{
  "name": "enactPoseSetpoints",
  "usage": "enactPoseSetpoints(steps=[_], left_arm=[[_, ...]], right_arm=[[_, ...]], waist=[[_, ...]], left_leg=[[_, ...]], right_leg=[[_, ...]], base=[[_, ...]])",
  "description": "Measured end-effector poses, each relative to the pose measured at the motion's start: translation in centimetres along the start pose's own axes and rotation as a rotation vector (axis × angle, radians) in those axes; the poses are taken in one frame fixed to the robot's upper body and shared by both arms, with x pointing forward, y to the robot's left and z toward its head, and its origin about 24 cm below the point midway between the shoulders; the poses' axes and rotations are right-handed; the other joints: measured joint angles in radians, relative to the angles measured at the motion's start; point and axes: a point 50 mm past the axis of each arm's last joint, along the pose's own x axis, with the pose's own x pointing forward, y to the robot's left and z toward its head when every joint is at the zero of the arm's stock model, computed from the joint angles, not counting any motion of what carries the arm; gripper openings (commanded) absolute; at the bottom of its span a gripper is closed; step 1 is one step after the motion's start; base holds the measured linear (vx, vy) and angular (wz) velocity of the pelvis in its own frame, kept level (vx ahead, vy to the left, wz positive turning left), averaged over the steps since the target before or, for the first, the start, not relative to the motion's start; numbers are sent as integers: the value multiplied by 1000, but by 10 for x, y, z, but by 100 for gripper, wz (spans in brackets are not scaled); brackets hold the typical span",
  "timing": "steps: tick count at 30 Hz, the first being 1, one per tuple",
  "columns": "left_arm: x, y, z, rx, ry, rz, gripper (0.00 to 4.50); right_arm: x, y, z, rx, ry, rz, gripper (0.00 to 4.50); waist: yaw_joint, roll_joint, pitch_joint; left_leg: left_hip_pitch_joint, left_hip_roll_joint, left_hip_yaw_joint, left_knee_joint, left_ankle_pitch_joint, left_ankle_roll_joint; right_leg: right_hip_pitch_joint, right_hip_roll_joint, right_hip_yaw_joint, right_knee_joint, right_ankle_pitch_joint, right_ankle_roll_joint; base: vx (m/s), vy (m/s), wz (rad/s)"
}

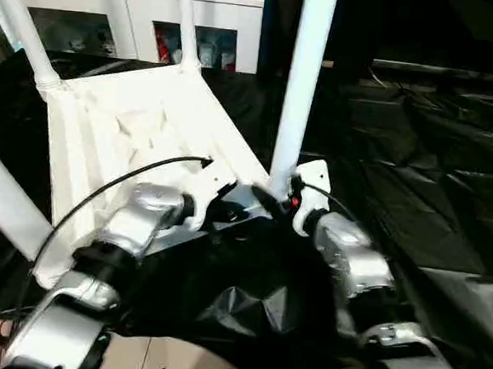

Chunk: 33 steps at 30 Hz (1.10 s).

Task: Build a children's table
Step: Rotate leg to tighten

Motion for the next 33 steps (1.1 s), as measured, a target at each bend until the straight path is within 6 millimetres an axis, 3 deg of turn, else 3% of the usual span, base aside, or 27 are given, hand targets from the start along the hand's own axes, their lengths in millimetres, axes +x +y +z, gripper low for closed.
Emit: enactPoseSetpoints(steps=[6, 15, 22, 29, 32, 33], left_arm=[[-18, -3, -10, 61, 10, -107, 0], [-39, -14, -20, 128, 60, -287, 0], [-46, -16, -21, 148, 83, -336, 0], [-45, -17, -24, 139, 81, -323, 0], [-41, -12, -24, 111, 62, -233, 0], [-38, -6, -22, 84, 52, -159, 0]], right_arm=[[-17, 0, -1, -58, 36, 232, 365], [-30, 9, 0, -135, 96, 501, 365], [-34, 16, -2, -134, 109, 583, 306], [-31, 21, -4, -123, 104, 565, 271], [-20, 20, -6, -83, 63, 427, 269], [-10, 18, -5, -39, 39, 306, 269]], waist=[[6, 0, 0], [32, 0, 0], [31, 0, 0], [28, -1, 0], [18, -3, -1], [6, -5, 0]], left_leg=[[-2, 0, 0, 0, 0, 0], [-2, 1, 0, 2, 0, 0], [-2, 1, 0, 2, 0, 0], [-1, 1, 0, 2, 0, 0], [1, 1, 0, 2, 0, 0], [2, 0, 0, 2, 0, 0]], right_leg=[[-1, 0, -1, 0, 0, 0], [0, -1, -1, 0, 0, 0], [0, -1, -1, 0, -1, 0], [0, -1, -1, 1, -1, 0], [1, -1, -1, 2, 0, -1], [1, 0, 0, 3, 0, 0]], base=[[0, 0, 0], [0, 0, 0], [0, 0, 0], [0, 0, 0], [0, 0, 0], [0, 0, 0]])
